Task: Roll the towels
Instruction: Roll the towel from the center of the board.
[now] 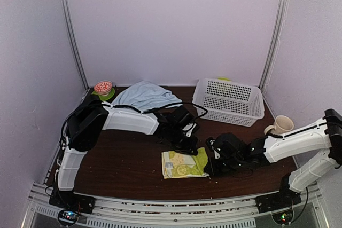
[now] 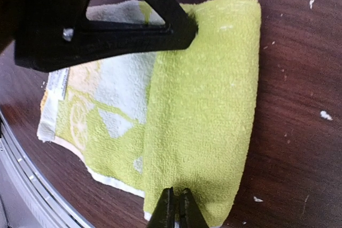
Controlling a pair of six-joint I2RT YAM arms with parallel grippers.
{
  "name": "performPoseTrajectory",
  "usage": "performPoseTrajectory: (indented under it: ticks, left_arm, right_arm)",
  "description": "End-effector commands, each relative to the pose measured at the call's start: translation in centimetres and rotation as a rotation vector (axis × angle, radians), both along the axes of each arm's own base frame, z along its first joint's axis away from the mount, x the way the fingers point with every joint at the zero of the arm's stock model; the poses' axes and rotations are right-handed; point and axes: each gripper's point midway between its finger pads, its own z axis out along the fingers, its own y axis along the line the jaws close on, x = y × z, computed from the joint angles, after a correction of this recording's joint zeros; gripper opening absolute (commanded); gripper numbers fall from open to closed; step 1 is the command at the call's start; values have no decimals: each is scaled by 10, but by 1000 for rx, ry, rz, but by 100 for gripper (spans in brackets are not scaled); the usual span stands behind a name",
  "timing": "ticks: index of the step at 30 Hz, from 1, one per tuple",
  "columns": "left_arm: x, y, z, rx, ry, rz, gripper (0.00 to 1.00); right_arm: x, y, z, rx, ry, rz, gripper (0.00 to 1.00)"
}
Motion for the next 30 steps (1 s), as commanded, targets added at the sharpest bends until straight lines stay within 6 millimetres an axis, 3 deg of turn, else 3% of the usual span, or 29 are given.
performPoseTrajectory:
  ticks: [1, 5, 8, 14, 19, 23, 30]
  left_arm:
    - [2, 18, -20, 71, 10, 30, 0]
    - [2, 20, -22, 76, 10, 33, 0]
    - [2, 22, -24, 80, 12, 33, 0]
    - [0, 24, -25, 82, 11, 32, 0]
    - [-1, 26, -27, 86, 11, 32, 0]
    - [-1, 27, -26, 85, 9, 35, 0]
    - [-1, 27, -24, 83, 6, 36, 0]
  right_arm:
    - [-6, 10, -9, -44, 12, 38, 4]
    - [-17, 7, -28, -132, 37, 64, 5]
    - [-22, 0, -35, -177, 50, 67, 12]
    - [-6, 5, 18, 0, -48, 19, 41]
    - [17, -7, 45, 150, -72, -123, 54]
    - [26, -16, 35, 258, -11, -216, 58]
    - [32, -15, 10, 337, 88, -291, 58]
